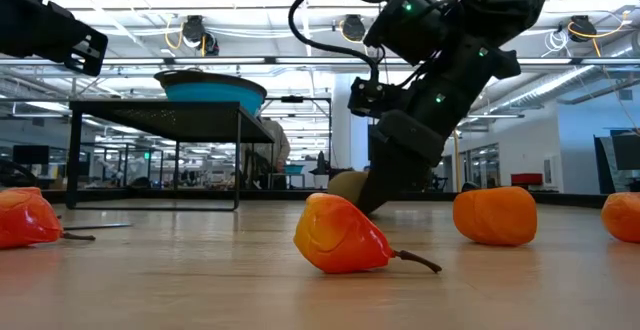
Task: Pick & Place Fruit
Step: Put the kiwi into the blue strainer bowl on the shelf
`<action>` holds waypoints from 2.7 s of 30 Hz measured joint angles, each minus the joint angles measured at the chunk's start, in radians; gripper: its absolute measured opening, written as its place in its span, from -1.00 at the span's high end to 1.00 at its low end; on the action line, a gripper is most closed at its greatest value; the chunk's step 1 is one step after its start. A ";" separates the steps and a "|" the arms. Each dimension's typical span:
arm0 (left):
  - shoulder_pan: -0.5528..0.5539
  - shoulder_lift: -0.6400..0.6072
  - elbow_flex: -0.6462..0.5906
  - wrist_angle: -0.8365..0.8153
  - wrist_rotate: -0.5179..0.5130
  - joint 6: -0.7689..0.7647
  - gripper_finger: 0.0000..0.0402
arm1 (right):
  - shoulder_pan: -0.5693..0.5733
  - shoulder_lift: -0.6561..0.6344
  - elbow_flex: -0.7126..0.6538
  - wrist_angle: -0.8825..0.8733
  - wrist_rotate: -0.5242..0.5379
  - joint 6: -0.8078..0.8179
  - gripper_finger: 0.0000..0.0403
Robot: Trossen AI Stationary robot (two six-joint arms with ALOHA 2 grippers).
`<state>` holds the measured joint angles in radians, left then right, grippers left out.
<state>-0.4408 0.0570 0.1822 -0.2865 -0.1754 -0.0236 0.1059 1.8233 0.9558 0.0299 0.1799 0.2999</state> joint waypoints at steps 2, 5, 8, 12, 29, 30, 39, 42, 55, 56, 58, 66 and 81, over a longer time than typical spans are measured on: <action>0.000 0.000 0.000 0.000 0.000 -0.001 0.91 | 0.000 0.000 0.000 -0.003 0.000 -0.007 -0.96; 0.000 0.000 0.000 0.000 0.000 -0.004 0.91 | 0.000 0.000 0.000 -0.001 0.001 -0.034 -0.96; 0.000 0.000 0.000 0.000 0.000 -0.006 0.91 | 0.000 0.000 0.000 0.007 0.001 -0.052 -0.96; 0.000 0.000 0.000 0.000 0.000 -0.007 0.91 | 0.000 0.000 0.000 0.008 0.001 -0.058 -0.96; 0.000 0.000 0.000 -0.001 0.000 -0.008 0.90 | 0.000 0.000 0.000 0.061 0.001 -0.058 -0.92; 0.000 0.000 0.000 -0.001 0.000 -0.008 0.90 | 0.000 0.000 0.000 0.060 0.001 -0.058 -0.90; 0.000 0.000 0.000 -0.001 0.000 -0.016 0.90 | 0.001 0.000 0.000 0.014 -0.002 -0.024 -0.43; 0.000 0.000 0.000 -0.001 0.000 -0.026 0.90 | 0.001 0.000 0.000 -0.001 -0.002 -0.010 -0.28; 0.000 0.000 0.000 -0.001 0.000 -0.033 0.90 | 0.001 0.000 0.000 0.003 -0.028 -0.004 0.05; 0.000 0.000 0.000 -0.001 0.000 -0.034 0.90 | 0.001 -0.003 0.000 0.002 -0.028 -0.004 0.03; 0.000 0.000 0.000 -0.001 0.000 -0.034 0.90 | 0.001 -0.019 0.000 -0.001 -0.029 -0.005 0.02; 0.000 0.000 0.000 0.000 0.000 -0.051 0.90 | 0.021 -0.169 0.000 0.019 -0.151 -0.101 0.08; 0.000 0.002 0.000 0.000 0.000 -0.064 0.90 | 0.204 -0.365 0.000 0.096 -0.311 -0.452 0.06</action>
<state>-0.4412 0.0586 0.1822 -0.2867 -0.1752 -0.0877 0.3096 1.4578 0.9554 0.1262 -0.1313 -0.1525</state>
